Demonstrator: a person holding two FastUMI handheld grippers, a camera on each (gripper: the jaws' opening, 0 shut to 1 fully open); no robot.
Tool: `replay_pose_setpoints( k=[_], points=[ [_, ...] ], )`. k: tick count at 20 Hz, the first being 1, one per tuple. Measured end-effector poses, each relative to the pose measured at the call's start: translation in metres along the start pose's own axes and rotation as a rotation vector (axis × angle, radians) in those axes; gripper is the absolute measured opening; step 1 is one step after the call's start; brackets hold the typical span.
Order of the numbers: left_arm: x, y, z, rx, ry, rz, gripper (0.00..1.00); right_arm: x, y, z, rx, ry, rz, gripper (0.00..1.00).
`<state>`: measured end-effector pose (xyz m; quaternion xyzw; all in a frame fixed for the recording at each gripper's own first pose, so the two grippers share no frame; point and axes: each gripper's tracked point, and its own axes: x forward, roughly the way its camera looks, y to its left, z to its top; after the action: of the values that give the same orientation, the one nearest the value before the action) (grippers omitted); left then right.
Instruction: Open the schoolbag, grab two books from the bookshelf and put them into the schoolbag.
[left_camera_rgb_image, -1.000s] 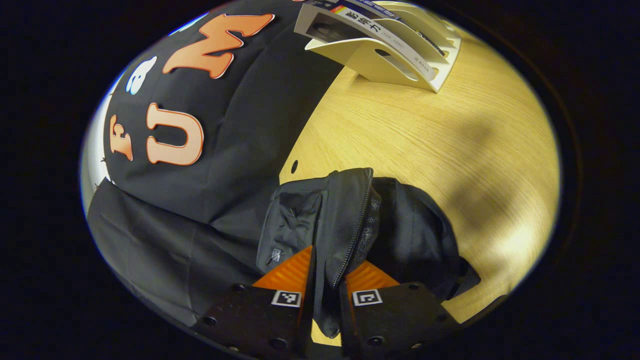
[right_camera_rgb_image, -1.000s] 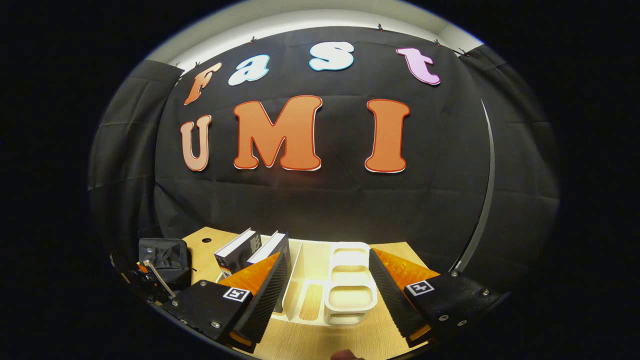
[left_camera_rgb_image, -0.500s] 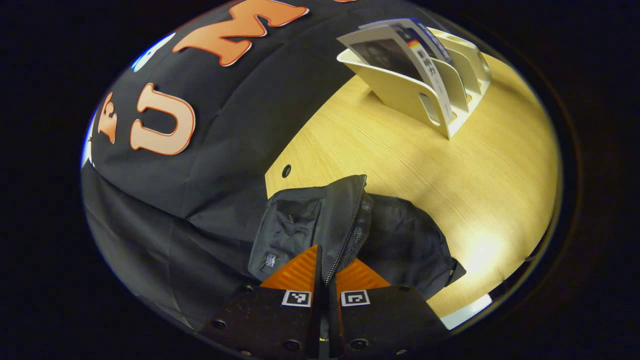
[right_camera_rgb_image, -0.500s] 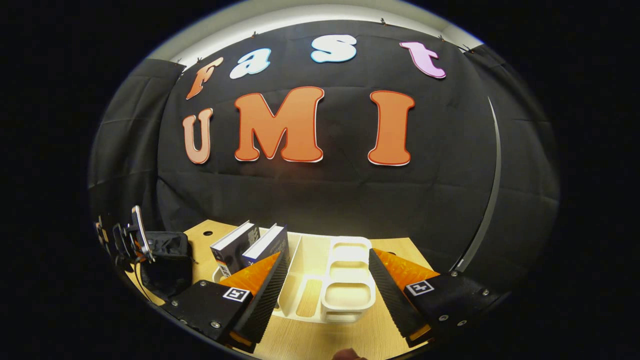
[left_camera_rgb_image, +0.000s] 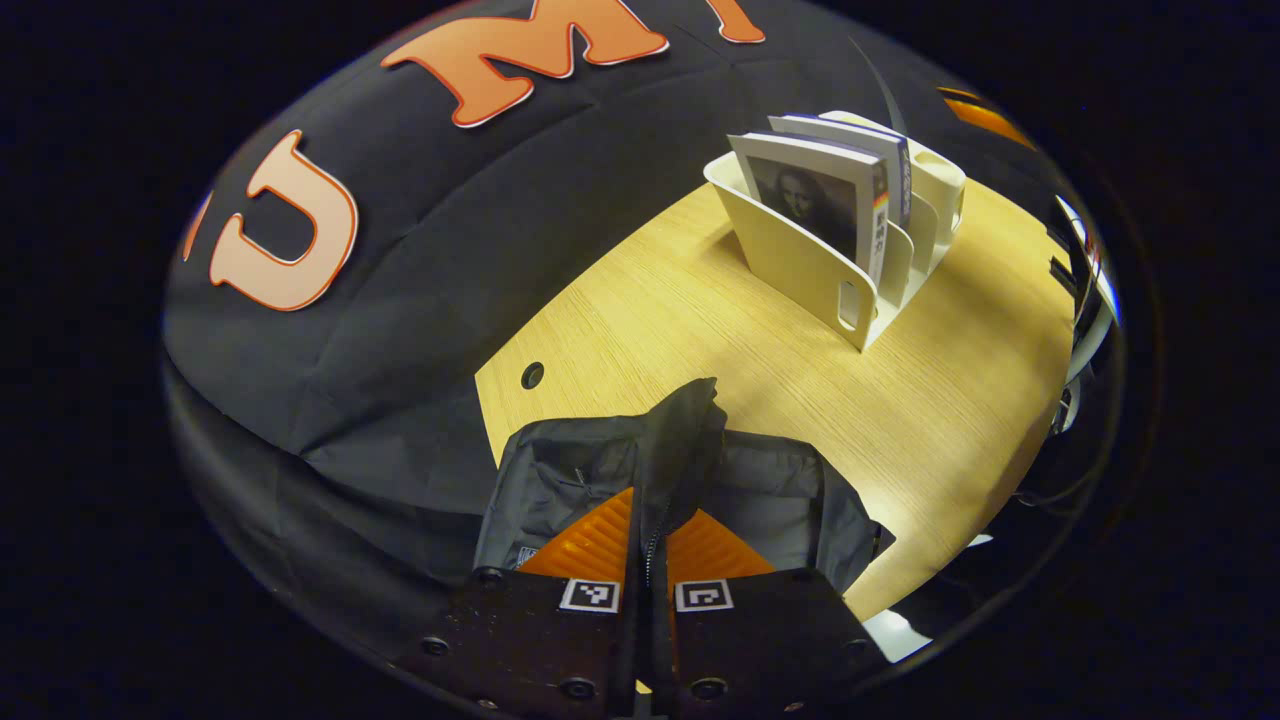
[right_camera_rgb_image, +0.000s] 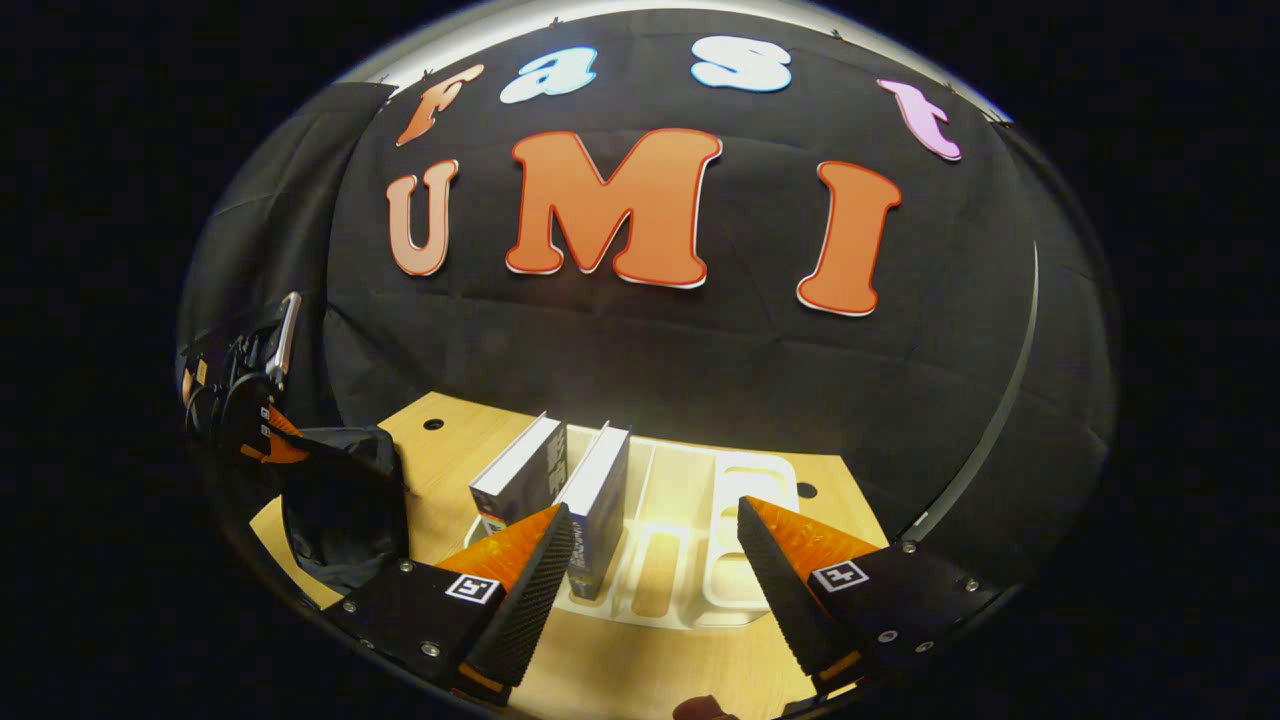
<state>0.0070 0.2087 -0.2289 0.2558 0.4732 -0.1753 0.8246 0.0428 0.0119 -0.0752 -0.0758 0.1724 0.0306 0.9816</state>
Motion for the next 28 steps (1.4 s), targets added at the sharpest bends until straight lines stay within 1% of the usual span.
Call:
replay_pose_setpoints(
  k=[3,5,6,9,12,14,16,18,22,25,26,27,28],
  points=[
    [-0.002,0.024,0.006,-0.008,-0.011,-0.089,0.06,0.009,0.041,0.008,0.053,0.073,0.018,0.97],
    [-0.005,0.03,0.01,-0.009,-0.009,-0.161,0.06,0.016,0.055,0.022,0.061,0.093,-0.013,0.98],
    [-0.006,0.034,0.013,-0.008,-0.009,-0.195,0.06,0.02,0.059,0.028,0.06,0.104,-0.031,0.98],
    [-0.011,0.043,0.028,0.018,-0.035,-0.259,0.06,0.032,0.081,0.045,0.046,0.157,-0.038,0.98],
    [-0.017,0.043,0.036,0.045,-0.056,-0.333,0.06,0.042,0.092,0.046,-0.008,0.244,-0.059,0.98],
    [-0.019,0.045,0.045,0.067,-0.082,-0.359,0.06,0.054,0.106,0.042,-0.02,0.317,-0.043,0.98],
    [-0.023,0.045,0.054,0.064,-0.102,-0.387,0.06,0.067,0.117,0.033,-0.001,0.395,-0.011,0.98],
    [-0.021,0.046,0.058,0.067,-0.113,-0.398,0.06,0.079,0.123,0.02,0.028,0.486,0.01,0.98],
    [-0.019,0.037,0.057,0.042,-0.104,-0.431,0.06,0.106,0.125,-0.002,0.086,0.638,0.015,0.98],
    [-0.015,0.033,0.055,0.033,-0.094,-0.452,0.06,0.126,0.124,-0.018,0.102,0.733,0.009,0.99],
    [-0.014,0.032,0.055,0.03,-0.09,-0.452,0.06,0.132,0.12,-0.024,0.108,0.761,-0.011,0.98],
    [-0.013,0.03,0.056,0.026,-0.085,-0.46,0.06,0.139,0.121,-0.028,0.117,0.786,-0.014,0.97],
    [-0.011,0.03,0.056,0.028,-0.086,-0.459,0.06,0.143,0.12,-0.032,0.128,0.812,-0.02,0.9]
  ],
)
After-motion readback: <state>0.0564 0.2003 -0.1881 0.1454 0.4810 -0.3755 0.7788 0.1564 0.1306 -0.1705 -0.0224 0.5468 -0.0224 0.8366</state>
